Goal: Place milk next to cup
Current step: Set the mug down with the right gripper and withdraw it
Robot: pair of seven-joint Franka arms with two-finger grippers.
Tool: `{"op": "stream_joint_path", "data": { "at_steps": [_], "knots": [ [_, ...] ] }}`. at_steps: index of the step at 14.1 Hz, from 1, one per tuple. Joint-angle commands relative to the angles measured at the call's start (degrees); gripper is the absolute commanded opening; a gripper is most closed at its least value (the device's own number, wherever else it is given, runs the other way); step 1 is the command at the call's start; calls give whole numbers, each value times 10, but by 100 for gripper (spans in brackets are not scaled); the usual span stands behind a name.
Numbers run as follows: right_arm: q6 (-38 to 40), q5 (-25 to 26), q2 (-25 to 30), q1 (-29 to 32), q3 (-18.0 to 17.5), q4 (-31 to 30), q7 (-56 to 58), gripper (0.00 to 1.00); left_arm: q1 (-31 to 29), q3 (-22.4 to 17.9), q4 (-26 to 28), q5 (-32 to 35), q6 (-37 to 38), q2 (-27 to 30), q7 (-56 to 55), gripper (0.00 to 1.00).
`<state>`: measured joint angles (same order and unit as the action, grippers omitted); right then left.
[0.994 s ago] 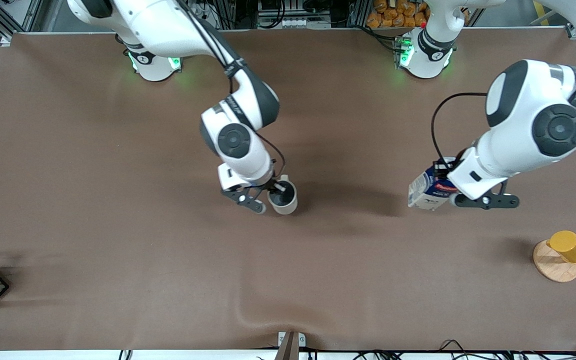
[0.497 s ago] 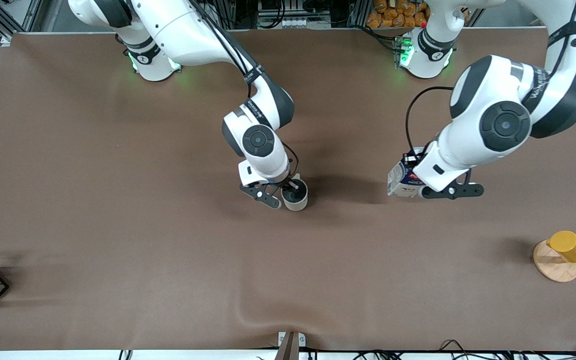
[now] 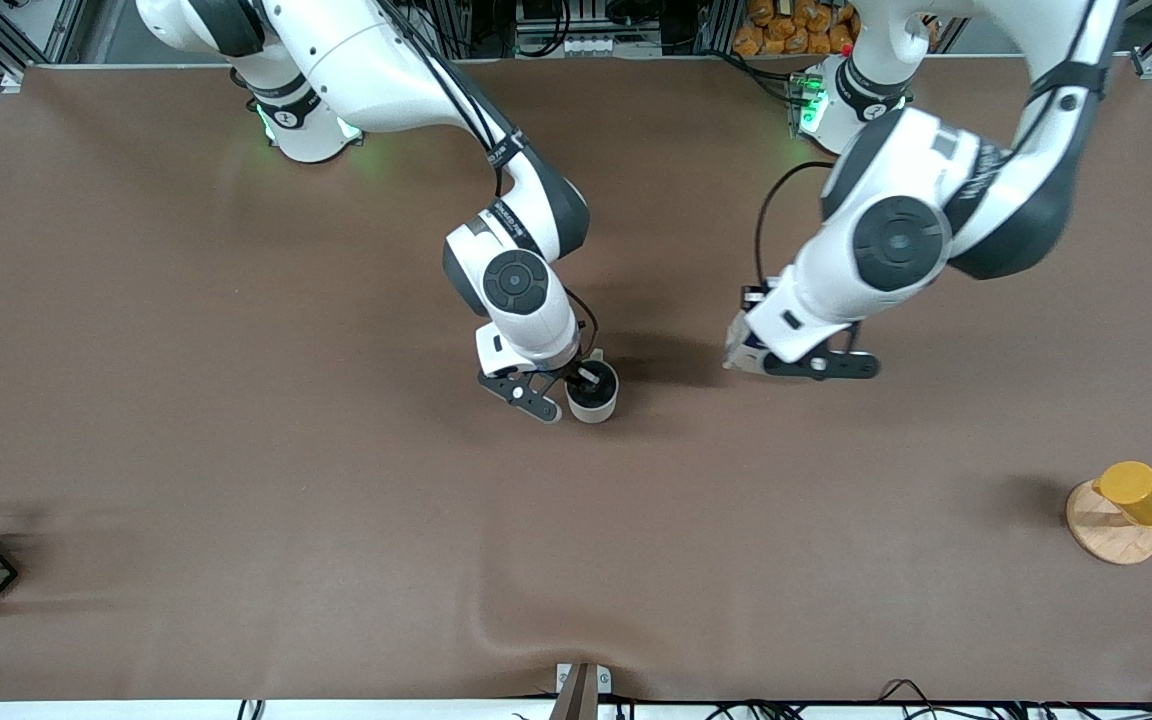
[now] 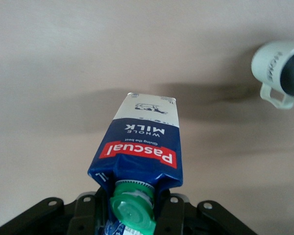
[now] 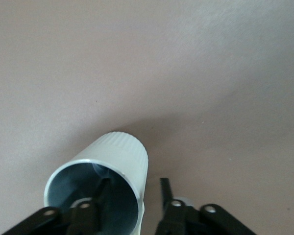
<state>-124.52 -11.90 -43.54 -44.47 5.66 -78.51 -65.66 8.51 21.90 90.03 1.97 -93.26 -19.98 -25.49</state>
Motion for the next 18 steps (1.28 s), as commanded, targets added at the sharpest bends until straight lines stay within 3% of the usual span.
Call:
{"op": "stream_joint_path", "data": {
  "at_steps": [1,4,10,12,18],
  "knots": [
    [98,-2,6,32,-2,51,9,100,46,0,-15,-14,-6,-21,-42,21],
    [219,-1,33,78,0,93,122,100,77,1,-48,-31,-9,-50,-143,21],
    [283,14,130,200,2,76,326,100,141,-1,-121,-31,-23,-118,-197,22],
    [307,42,148,237,2,77,420,100,158,-4,-121,-29,-32,-125,-198,22],
    [357,42,181,362,2,77,611,100,179,-5,-123,-30,-79,-145,-237,22]
  ]
}}
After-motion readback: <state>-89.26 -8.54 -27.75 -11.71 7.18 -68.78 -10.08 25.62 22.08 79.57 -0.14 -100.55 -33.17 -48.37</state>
